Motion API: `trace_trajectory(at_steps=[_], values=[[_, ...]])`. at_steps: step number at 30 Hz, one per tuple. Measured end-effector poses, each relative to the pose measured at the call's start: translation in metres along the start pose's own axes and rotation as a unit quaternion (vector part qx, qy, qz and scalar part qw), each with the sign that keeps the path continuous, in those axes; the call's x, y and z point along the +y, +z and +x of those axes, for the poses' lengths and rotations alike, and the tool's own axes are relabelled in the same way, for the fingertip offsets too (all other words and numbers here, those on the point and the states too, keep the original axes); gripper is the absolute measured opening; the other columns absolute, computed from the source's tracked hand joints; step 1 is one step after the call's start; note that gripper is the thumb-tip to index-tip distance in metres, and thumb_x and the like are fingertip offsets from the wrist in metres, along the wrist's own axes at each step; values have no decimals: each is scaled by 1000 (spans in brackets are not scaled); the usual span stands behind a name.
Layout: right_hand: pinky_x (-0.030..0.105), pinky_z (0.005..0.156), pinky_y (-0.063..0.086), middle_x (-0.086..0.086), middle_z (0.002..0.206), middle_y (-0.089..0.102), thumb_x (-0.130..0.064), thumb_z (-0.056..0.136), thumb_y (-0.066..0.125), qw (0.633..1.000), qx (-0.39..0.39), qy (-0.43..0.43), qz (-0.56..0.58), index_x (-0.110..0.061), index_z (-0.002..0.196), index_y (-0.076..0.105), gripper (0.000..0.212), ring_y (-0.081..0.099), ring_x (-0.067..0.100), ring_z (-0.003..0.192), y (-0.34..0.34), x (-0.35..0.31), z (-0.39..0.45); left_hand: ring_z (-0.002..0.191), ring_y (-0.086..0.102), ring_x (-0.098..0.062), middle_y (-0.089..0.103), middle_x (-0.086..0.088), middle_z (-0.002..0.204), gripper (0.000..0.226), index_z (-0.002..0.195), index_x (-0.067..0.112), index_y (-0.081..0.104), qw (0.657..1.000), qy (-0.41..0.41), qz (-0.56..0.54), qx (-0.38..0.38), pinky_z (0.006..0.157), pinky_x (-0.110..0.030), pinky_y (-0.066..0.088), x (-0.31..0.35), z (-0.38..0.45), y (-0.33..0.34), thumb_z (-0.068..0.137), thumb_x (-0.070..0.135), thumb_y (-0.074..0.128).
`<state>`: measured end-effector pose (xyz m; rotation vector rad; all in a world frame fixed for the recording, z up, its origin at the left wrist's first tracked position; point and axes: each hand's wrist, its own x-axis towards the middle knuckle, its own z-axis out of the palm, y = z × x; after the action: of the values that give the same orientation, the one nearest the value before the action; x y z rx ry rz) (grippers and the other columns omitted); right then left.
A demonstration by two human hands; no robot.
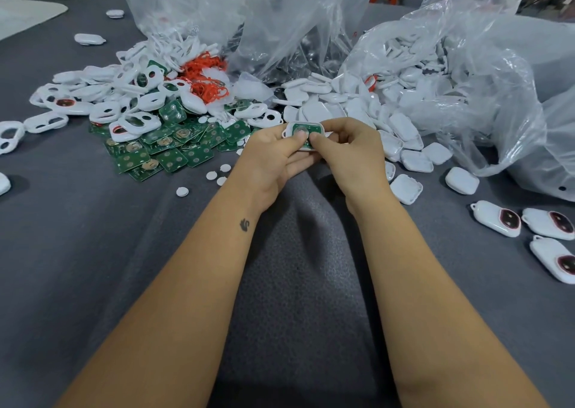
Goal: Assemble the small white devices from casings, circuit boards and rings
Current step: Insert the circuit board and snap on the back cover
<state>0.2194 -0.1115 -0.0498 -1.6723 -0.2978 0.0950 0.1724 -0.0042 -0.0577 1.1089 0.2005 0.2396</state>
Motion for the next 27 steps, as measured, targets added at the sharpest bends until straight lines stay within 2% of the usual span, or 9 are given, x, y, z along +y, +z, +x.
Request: trace_trajectory(at_steps=[3, 7, 10, 13, 16, 21, 24, 27], values=[[25, 61, 45, 1, 67, 55, -9, 82, 72, 1000, -9, 1, -2, -17, 84, 66, 10, 53, 11, 61, -4, -1, -1, 81, 74, -15, 76, -6, 84, 16, 100, 3, 65, 1000, -7, 4, 7, 70, -23, 58, 1, 0, -1, 98, 0, 49], [17, 51, 39, 1, 63, 51, -7, 81, 73, 1000, -6, 1, 3, -13, 85, 65, 11, 48, 8, 53, -6, -3, -2, 88, 73, -19, 75, -11, 92, 15, 103, 1, 65, 1000, -7, 10, -1, 76, -26, 58, 0, 1, -2, 97, 0, 51], [13, 45, 34, 2, 64, 49, -4, 81, 72, 998, -9, 24, 51, -13, 83, 64, 11, 42, 3, 47, -6, -4, -2, 90, 72, -20, 74, -13, 96, 17, 106, -1, 64, 1000, -5, 5, -1, 78, -27, 58, 1, 0, -1, 97, -1, 51], [13, 46, 34, 10, 72, 50, -3, 83, 71, 996, -23, 32, 75, -12, 84, 65, 10, 42, 7, 53, -6, -5, -3, 84, 74, -19, 76, -10, 87, 17, 97, 3, 67, 1000, -1, 4, 13, 74, -26, 59, 3, -1, 0, 95, -3, 51], [14, 48, 35, 10, 74, 52, -7, 85, 70, 997, -25, 35, 69, -8, 91, 67, 6, 43, 7, 53, -5, -5, -3, 80, 74, -17, 76, -6, 82, 21, 89, 6, 68, 999, 17, 22, 36, 70, -24, 58, 3, -2, 2, 94, -4, 50], [14, 46, 35, -7, 60, 56, -14, 91, 57, 993, 32, 61, 100, -10, 85, 71, 16, 44, 3, 45, -9, -9, 2, 82, 74, -23, 76, -10, 83, 17, 90, 3, 66, 996, 19, 17, 85, 68, -24, 59, 3, -1, 5, 94, -3, 50], [23, 55, 37, -8, 58, 55, -13, 86, 57, 994, 90, 55, 37, -16, 75, 69, 17, 45, 9, 52, -17, -9, 5, 81, 74, -24, 75, -11, 83, 14, 91, 1, 65, 995, 18, 8, 97, 66, -24, 58, 4, 0, 5, 94, -3, 51], [24, 54, 36, -5, 62, 55, -14, 85, 55, 990, 128, 30, -46, -12, 75, 68, 16, 46, 14, 58, -24, -6, 9, 79, 74, -26, 75, -13, 82, 11, 91, 0, 63, 995, 13, -9, 97, 64, -24, 58, 5, 0, 4, 94, -2, 53]])
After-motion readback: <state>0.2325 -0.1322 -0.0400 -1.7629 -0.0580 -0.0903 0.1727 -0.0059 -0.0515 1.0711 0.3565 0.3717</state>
